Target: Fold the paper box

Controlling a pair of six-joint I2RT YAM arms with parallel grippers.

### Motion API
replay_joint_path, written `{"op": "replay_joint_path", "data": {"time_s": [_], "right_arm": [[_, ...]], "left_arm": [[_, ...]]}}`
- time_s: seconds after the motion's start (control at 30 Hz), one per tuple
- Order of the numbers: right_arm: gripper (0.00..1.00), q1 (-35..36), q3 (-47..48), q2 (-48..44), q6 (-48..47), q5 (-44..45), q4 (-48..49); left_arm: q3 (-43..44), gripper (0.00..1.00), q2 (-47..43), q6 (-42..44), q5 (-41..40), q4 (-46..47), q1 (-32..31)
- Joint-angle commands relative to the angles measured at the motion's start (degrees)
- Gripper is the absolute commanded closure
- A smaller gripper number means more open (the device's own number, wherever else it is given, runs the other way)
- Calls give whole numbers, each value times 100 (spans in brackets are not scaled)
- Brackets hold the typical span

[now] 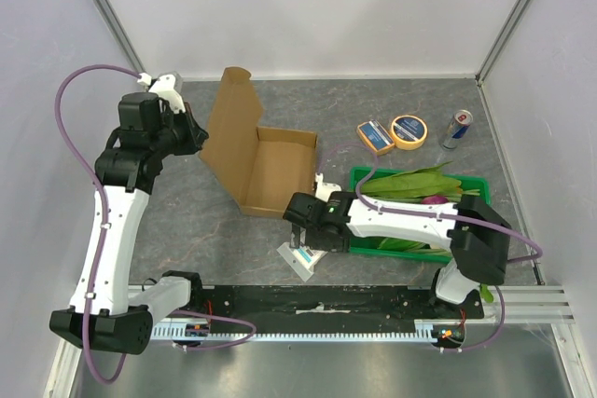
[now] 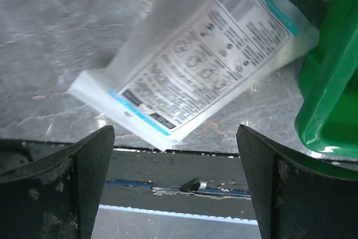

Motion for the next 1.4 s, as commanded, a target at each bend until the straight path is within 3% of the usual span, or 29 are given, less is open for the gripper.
{"op": "replay_joint_path", "data": {"time_s": [0.0,0.13,0.37,0.93,1.1,1.23,1.37], "right_arm": [[2,32,-164,66,1445,-44,-455],[2,32,-596,-180,2025,245,-34],[2,23,-552,-23,2588,413,284],[2,-65,-368,645,2642,439,732],[10,-65,-499,786,2598,343,854],[26,-21,-596,778,2519,281,943],[36,85,-579,567,2353,527,750]], "left_arm": [[20,98,-313,212,77,440,3],[-120,98,-445,186,191,554,3],[-287,98,-568,151,367,677,3],[-340,98,-691,-16,542,730,3],[-358,98,-717,-16,507,730,3],[-367,98,-717,-25,472,739,3],[-367,98,-726,-16,411,739,3]]}}
